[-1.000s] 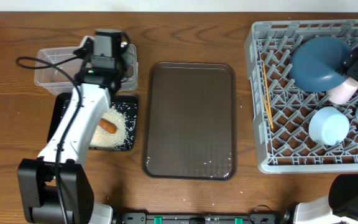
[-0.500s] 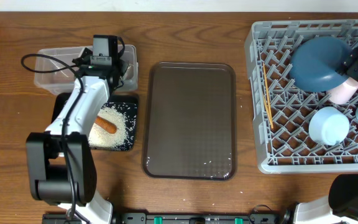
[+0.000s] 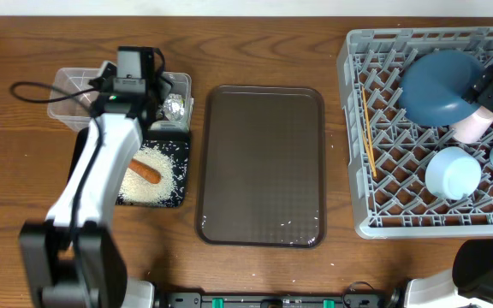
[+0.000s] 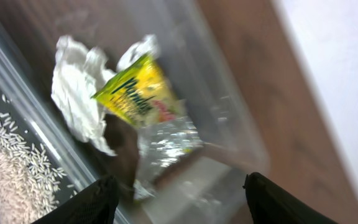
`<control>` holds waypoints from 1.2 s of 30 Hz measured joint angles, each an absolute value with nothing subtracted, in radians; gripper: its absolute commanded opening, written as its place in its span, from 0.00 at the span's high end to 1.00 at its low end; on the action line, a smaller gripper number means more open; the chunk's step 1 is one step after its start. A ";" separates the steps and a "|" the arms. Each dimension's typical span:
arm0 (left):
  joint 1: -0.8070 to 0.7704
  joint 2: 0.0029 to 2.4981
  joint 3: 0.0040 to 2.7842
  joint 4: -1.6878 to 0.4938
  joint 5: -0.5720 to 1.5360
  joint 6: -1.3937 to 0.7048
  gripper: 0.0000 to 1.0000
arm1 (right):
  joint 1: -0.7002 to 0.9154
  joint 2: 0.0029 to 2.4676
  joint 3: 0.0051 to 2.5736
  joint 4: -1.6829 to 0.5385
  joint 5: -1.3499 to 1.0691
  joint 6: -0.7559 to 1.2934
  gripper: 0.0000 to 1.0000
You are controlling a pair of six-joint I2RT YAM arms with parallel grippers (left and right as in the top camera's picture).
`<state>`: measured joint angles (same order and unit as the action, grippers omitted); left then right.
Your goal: Sort waste into correct bins and load items into the dishwasher rack
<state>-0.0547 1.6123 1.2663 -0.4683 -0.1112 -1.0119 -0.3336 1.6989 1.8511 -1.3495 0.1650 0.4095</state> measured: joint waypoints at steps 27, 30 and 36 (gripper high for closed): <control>-0.054 0.729 1.266 -1.393 -0.111 -0.847 0.17 | -0.334 1.699 1.851 -1.349 0.165 0.410 0.01; -0.054 0.675 1.266 -1.501 -0.110 -0.839 0.12 | -0.334 1.699 1.851 -1.349 0.165 0.410 0.01; -0.054 0.627 1.266 -1.606 -0.107 -0.836 0.06 | -0.334 1.699 1.851 -1.349 0.165 0.410 0.01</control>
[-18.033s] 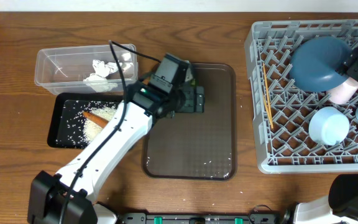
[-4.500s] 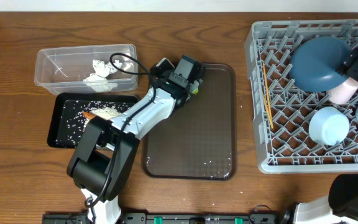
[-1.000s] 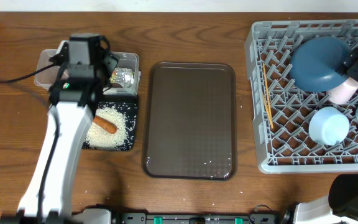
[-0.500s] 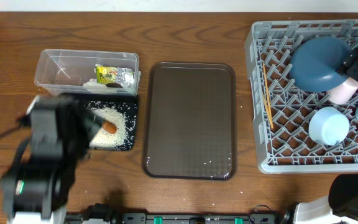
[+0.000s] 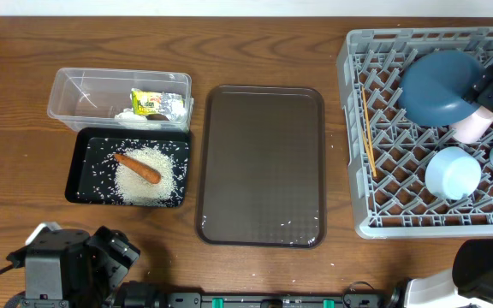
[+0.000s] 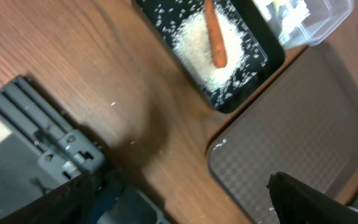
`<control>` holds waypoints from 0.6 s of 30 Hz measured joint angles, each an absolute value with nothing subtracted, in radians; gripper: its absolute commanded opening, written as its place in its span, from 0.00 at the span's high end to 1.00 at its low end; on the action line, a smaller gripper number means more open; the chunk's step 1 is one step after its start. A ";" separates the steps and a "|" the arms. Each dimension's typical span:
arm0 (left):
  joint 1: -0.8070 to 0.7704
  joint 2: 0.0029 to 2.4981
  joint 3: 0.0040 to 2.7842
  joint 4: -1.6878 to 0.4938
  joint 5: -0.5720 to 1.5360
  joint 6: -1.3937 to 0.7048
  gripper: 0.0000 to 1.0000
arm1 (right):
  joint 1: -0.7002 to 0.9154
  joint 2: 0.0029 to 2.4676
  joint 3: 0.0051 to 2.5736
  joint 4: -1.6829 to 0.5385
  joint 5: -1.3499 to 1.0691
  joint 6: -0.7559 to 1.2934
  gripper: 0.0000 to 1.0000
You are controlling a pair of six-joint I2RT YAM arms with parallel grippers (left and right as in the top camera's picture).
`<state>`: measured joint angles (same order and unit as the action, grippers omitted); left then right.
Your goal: Sort waste into correct bins and load items into the dishwasher rack
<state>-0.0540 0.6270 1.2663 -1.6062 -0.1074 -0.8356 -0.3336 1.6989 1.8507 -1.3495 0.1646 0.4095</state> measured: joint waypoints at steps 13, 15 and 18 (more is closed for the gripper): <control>-0.054 0.627 1.266 -1.586 -0.109 -0.836 0.04 | -0.334 1.699 1.851 -1.349 0.165 0.410 0.01; -0.054 0.627 1.266 -1.586 -0.108 -0.836 0.04 | -0.334 1.699 1.851 -1.349 0.165 0.410 0.01; -0.054 0.627 1.266 -1.586 -0.095 -0.836 0.04 | -0.334 1.699 1.851 -1.349 0.165 0.410 0.01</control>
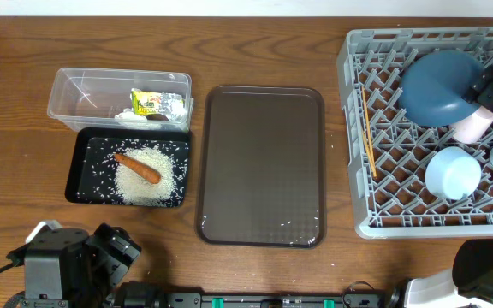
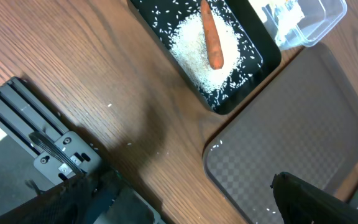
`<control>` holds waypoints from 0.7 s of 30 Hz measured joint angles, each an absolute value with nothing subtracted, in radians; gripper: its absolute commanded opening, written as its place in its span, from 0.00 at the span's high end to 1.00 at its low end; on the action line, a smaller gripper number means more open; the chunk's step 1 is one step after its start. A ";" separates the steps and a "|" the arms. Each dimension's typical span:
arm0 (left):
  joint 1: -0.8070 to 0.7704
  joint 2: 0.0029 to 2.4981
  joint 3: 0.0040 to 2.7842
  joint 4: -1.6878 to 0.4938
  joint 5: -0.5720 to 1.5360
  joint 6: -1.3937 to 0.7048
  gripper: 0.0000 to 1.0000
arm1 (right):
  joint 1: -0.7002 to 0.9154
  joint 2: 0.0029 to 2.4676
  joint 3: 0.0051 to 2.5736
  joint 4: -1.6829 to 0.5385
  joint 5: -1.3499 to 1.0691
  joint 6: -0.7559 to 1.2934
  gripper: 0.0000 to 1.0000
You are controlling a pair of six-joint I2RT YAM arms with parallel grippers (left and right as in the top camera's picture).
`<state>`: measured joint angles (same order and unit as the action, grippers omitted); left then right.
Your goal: Sort waste into correct bins and load items into the dishwasher rack
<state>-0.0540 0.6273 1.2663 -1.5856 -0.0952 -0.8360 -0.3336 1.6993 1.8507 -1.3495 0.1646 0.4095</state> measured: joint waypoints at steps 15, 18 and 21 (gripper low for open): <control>-0.054 0.470 1.205 -1.447 -0.058 -0.643 0.03 | -0.334 1.699 1.851 -1.349 0.165 0.410 0.01; -0.061 0.394 1.103 -1.245 -0.007 -0.493 0.03 | -0.334 1.699 1.851 -1.349 0.165 0.410 0.01; -0.077 0.330 0.971 -1.072 0.048 -0.359 0.03 | -0.334 1.699 1.850 -1.349 0.165 0.410 0.01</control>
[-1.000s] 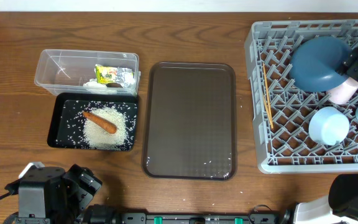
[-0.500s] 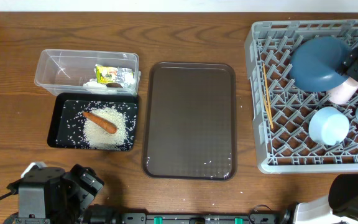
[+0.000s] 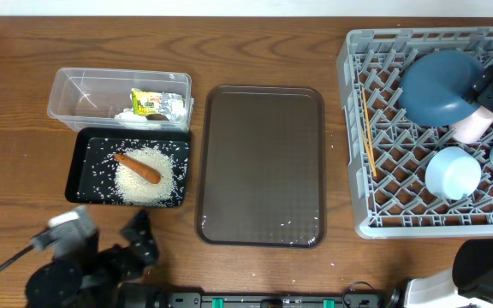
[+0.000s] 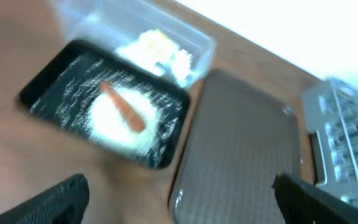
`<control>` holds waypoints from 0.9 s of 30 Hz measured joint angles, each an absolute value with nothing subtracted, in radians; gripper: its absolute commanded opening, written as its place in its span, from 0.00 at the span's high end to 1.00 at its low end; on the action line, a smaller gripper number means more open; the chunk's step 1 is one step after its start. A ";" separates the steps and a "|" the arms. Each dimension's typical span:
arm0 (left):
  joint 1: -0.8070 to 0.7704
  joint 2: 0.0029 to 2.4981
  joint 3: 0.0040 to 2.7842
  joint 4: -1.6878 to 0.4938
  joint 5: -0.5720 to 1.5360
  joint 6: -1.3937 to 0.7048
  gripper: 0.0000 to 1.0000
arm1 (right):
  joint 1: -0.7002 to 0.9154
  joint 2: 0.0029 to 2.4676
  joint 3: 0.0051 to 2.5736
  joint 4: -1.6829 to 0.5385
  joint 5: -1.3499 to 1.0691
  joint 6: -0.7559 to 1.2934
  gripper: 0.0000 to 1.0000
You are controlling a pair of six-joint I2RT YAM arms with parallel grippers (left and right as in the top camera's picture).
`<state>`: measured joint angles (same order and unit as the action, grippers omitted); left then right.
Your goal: Sort waste into correct bins and load items into the dishwasher rack
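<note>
A clear bin (image 3: 75,103) at the back left holds a yellow wrapper (image 3: 148,102) and crumpled white and foil scraps. In front of it a black tray (image 3: 88,175) carries rice and an orange stick of food (image 3: 137,168). The grey dishwasher rack (image 3: 383,171) at the right holds a blue bowl (image 3: 437,85), a pink cup (image 3: 471,125), two pale cups and chopsticks (image 3: 368,128). My left gripper (image 3: 139,235) hangs at the table's front left, open (image 4: 179,205) and holding nothing, facing the black tray (image 4: 48,87). A dark part of my right arm lies beside the bowl.
A brown serving tray (image 3: 261,162) lies bare in the middle of the table, between the black tray and the rack. The left wrist view is blurred and shows the brown tray (image 4: 241,149) and the rack's corner (image 4: 347,143).
My left arm has shifted a little right along the front edge. Its wrist view has swung from looking down at the table to looking across it. The gripper stays open.
My left gripper was open over the clear bin, with the yellow wrapper under it. Then the arm was back at the front left corner, the wrapper lying in the bin. It stayed there, and now it has turned toward the trays. The rack is unchanged.
</note>
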<state>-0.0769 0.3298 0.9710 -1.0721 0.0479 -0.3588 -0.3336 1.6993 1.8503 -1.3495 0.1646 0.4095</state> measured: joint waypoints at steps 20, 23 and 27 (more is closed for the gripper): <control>-0.109 0.014 0.192 -0.334 0.110 -0.152 0.03 | -0.334 1.699 1.850 -1.349 0.165 0.410 0.01; -0.109 0.010 0.142 -0.250 0.110 -0.148 0.02 | -0.334 1.699 1.850 -1.349 0.165 0.410 0.01; -0.109 0.010 0.060 -0.118 0.109 -0.144 0.03 | -0.334 1.699 1.850 -1.349 0.165 0.410 0.01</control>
<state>-0.1085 0.0105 0.0601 -0.1184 0.1093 -0.1436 -0.3336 1.6993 1.8503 -1.3491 0.1646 0.4095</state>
